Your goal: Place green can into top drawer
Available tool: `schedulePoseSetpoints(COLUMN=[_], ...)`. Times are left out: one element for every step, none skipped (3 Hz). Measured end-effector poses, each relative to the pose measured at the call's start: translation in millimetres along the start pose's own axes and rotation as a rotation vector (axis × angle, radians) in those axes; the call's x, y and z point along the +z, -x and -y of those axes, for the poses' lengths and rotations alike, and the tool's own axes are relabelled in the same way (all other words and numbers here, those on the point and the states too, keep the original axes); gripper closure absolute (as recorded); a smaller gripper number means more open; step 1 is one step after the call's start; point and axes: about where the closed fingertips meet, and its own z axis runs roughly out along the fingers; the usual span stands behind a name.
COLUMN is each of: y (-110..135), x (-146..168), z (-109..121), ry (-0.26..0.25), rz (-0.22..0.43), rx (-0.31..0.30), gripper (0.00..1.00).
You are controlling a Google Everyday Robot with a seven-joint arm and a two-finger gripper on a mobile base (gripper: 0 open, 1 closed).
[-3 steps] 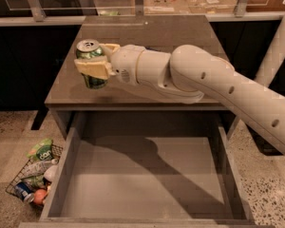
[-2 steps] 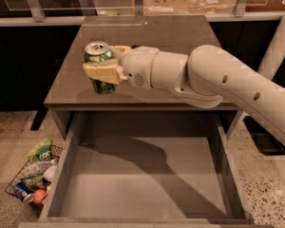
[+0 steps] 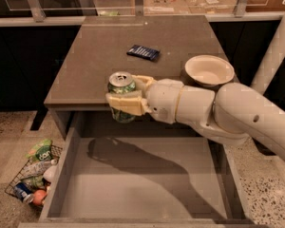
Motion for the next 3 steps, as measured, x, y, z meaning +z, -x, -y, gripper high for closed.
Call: schedulePoseSetpoints(y=[-38.3,-62.7,-71.9], x=[-20.8,-23.3,-7.9], z=[-15.3,-20.0,-18.2], ry=[0.01,0.037,0.098], rz=[-0.015,-0.041,-0.072], rx=[0.021,0.017,-0.022], gripper=[1.0,1.0,1.0])
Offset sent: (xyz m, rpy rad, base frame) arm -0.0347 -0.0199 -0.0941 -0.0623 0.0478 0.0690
